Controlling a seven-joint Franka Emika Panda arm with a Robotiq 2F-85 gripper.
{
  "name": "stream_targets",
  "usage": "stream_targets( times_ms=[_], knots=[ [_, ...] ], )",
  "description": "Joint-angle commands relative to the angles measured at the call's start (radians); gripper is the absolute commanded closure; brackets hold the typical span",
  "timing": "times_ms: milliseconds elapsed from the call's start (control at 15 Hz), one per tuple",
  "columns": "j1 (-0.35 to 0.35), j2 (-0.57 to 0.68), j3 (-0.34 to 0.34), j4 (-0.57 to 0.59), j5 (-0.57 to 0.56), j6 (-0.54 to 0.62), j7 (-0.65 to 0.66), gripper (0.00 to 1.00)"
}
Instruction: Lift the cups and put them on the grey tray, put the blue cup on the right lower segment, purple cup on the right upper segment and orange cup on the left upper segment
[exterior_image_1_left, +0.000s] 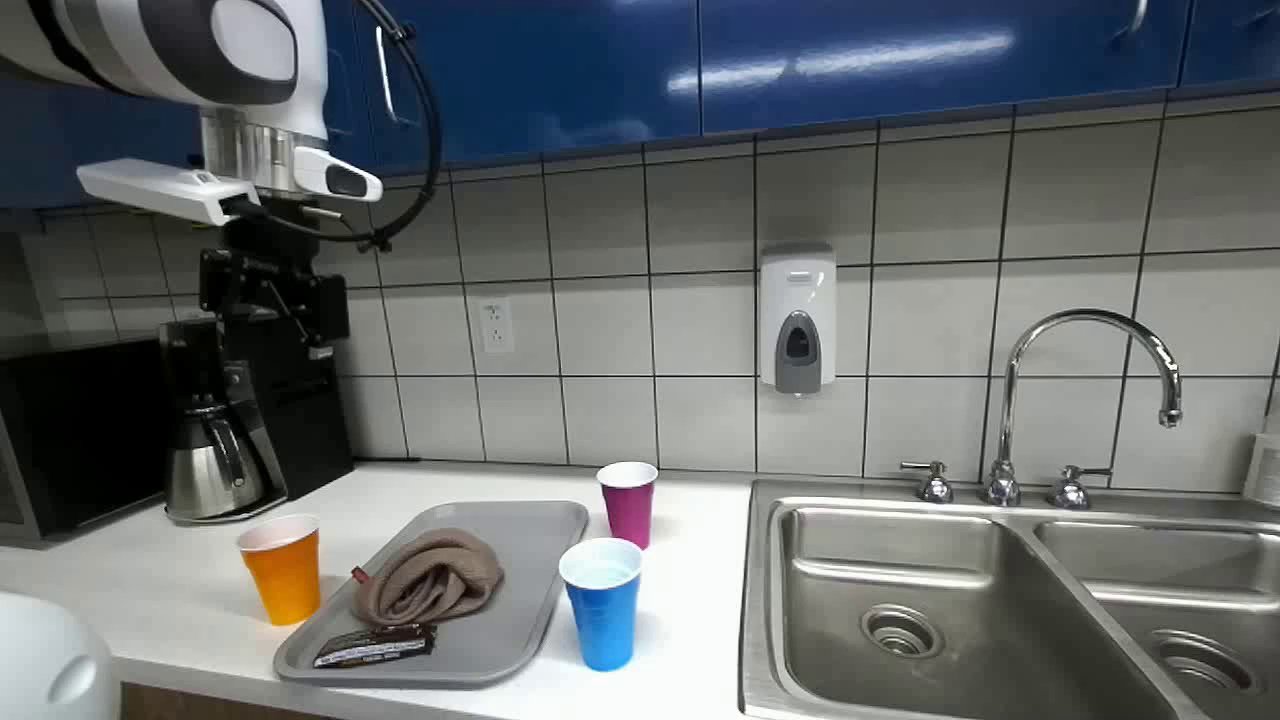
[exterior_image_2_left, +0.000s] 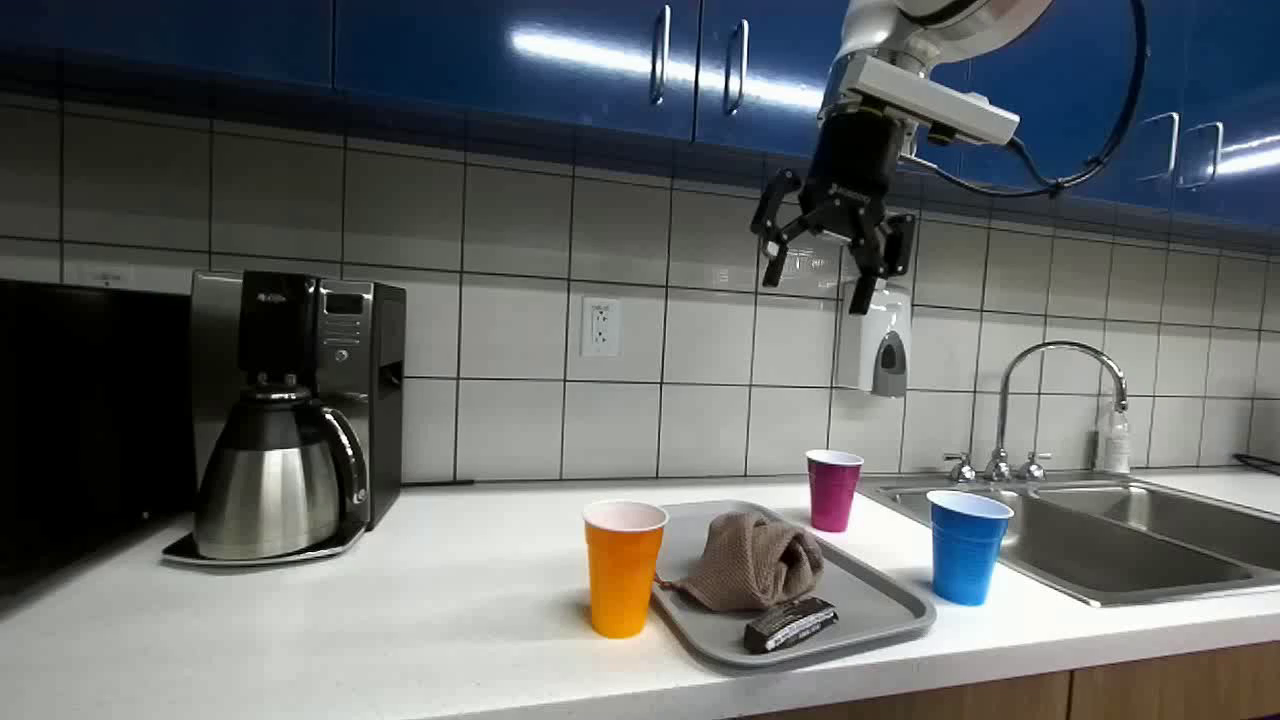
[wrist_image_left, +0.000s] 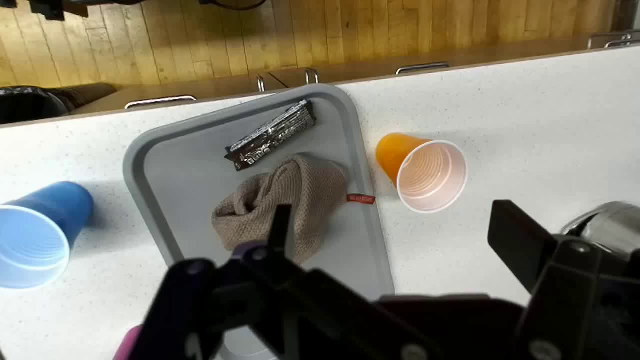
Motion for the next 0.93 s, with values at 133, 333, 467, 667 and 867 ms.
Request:
stream_targets(
  times_ms=[133, 333, 467, 667, 867],
  knots=[
    [-0.011, 0.0, 0.008, 0.002, 0.005, -0.004, -0.004, 0.0],
    [-0.011, 0.0, 0.008, 0.002, 0.005, -0.004, -0.004, 0.0],
    [-0.011, 0.0, 0.008, 0.002, 0.005, -0.004, -0.004, 0.0],
    [-0.016, 0.008, 0.018, -0.018, -0.022, 0.027, -0.016, 0.0],
    [-0.03, 0.016, 0.018, -0.036, -0.071, 0.046, -0.019, 0.0]
  ],
)
